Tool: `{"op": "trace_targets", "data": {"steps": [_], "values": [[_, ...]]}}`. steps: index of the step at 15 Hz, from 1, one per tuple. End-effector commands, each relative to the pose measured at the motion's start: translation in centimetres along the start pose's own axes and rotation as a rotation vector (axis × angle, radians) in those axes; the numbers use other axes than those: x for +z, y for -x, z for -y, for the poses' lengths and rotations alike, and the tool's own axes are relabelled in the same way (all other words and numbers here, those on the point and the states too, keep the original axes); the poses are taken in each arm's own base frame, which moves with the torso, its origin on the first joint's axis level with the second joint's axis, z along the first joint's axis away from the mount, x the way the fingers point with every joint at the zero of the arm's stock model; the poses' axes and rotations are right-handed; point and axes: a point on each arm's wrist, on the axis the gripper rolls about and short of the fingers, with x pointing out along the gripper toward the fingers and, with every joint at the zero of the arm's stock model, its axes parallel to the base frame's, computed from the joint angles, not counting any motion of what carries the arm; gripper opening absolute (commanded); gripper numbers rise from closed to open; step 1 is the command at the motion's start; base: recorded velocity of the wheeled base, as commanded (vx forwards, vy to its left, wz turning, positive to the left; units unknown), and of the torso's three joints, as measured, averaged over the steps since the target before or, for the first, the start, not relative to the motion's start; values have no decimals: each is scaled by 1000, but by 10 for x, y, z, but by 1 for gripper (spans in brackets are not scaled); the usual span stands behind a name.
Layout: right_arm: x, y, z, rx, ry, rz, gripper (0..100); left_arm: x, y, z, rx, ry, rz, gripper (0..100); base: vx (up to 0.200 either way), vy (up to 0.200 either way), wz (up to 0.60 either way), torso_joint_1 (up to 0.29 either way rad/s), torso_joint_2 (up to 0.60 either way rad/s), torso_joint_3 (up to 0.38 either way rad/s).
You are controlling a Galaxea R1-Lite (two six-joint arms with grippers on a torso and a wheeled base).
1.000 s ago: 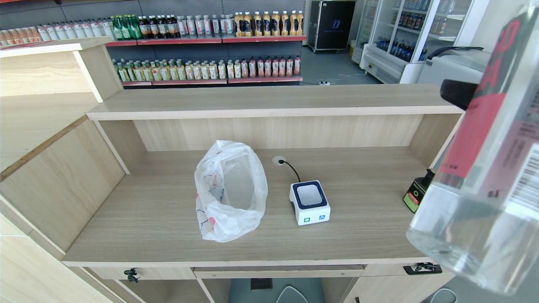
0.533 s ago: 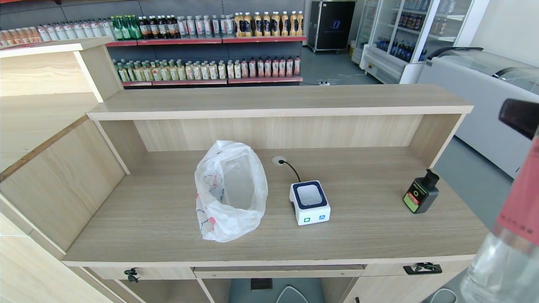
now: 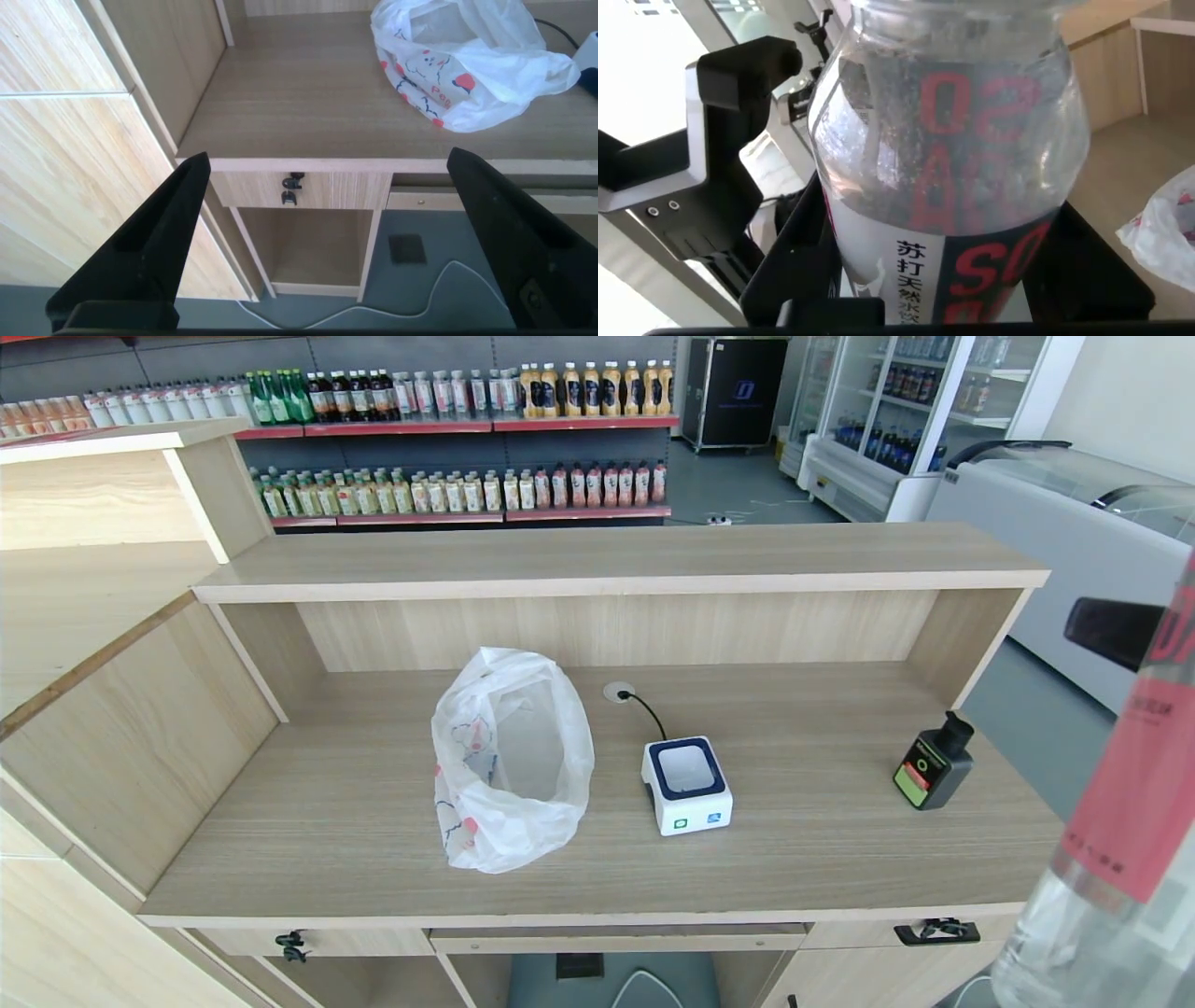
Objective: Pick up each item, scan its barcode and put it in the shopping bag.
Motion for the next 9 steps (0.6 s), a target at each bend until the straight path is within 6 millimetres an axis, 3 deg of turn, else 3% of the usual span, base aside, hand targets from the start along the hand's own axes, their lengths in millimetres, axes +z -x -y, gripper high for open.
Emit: {"op": "trace_targets", "data": {"steps": [1,5,9], "values": [[0,0,1,0,-2,0,0,0,0,0,1,0,0,100,0,0,0,0,0,0],[2,3,-1,-15,7,7,0,0,0,0,1,0,0,100,0,0,0,0,0,0],[2,8,10,-76,16,15,0,0,0,0,1,0,0,100,0,0,0,0,0,0]]}}
